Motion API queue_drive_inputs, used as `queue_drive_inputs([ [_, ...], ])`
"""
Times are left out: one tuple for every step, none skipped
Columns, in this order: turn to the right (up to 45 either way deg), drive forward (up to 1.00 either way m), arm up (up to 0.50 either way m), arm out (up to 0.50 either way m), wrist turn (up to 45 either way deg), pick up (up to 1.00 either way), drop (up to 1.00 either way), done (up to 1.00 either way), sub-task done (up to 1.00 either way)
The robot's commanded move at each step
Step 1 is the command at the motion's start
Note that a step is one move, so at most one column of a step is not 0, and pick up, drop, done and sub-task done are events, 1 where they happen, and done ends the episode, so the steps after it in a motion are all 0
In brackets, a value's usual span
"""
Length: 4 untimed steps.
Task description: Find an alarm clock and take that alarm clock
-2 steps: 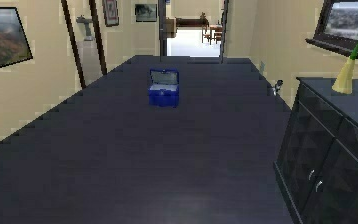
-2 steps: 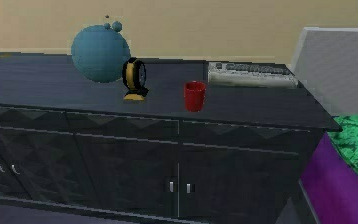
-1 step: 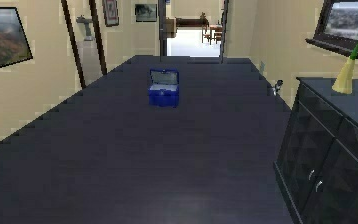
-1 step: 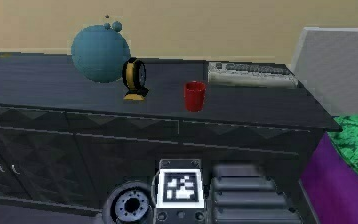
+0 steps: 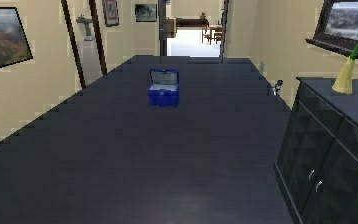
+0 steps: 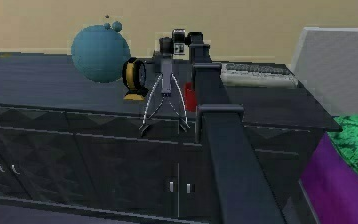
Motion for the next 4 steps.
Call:
queue_drive_inputs([
  [0.0,0.00,0.00,0.00,45.0,0.00,0.00,0.00,0.00],
  [0.0,0.00,0.00,0.00,45.0,0.00,0.00,0.00,0.00],
  [0.0,0.00,0.00,0.00,45.0,0.00,0.00,0.00,0.00],
  [0.0,0.00,0.00,0.00,3.0,0.00,0.00,0.00,0.00],
])
